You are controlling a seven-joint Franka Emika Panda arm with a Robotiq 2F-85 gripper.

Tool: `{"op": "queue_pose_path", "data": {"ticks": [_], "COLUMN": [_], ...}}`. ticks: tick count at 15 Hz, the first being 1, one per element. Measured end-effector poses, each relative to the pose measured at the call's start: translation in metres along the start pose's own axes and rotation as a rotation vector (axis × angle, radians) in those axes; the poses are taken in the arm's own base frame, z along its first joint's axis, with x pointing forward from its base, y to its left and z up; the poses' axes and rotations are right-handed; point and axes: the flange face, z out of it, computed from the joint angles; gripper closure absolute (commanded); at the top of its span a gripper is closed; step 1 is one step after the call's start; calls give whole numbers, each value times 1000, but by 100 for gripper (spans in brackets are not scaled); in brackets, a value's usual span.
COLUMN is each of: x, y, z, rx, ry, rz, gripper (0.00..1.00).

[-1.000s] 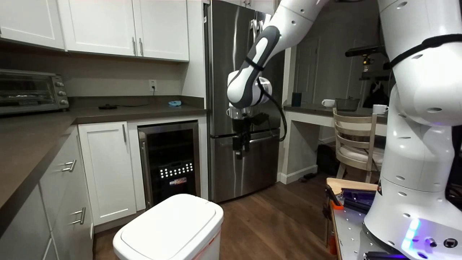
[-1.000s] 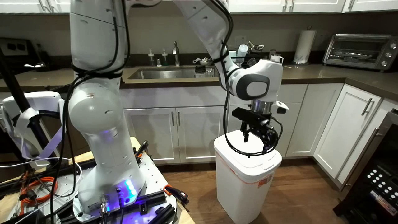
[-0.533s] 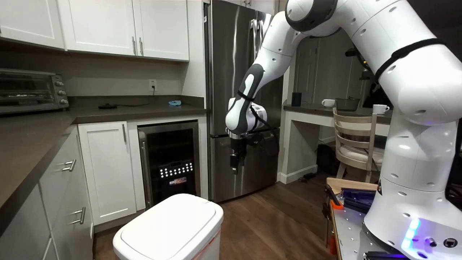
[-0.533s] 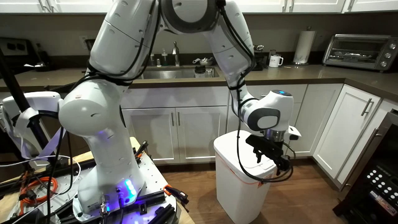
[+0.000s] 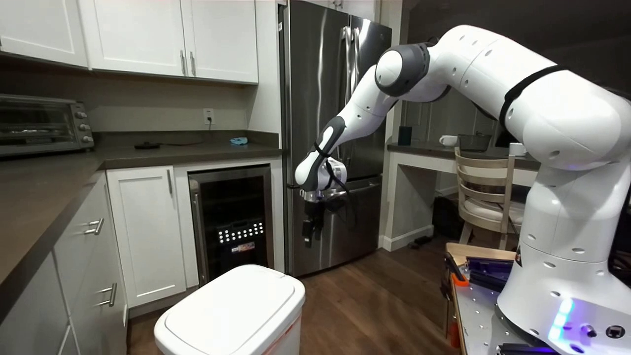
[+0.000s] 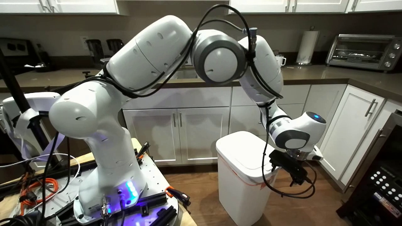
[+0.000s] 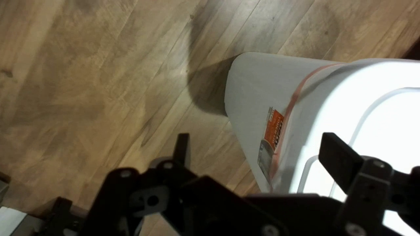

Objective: Open the lid of the dustbin

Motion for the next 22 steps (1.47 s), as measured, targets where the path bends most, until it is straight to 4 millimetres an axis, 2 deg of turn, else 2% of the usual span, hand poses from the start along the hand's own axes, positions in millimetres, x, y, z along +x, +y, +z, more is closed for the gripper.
{"op": "queue_pose_path", "data": {"ticks": [4,10,14,22], "x": [34,67,76,80], "y": [-16,-38,-39,-30], "z": [31,48,58,85], "rx": [75,115,127,136], "ry": [-62,-102,-101,-83], "rz": [-37,-80,-84,-88], "gripper": [0,0,0,0]}}
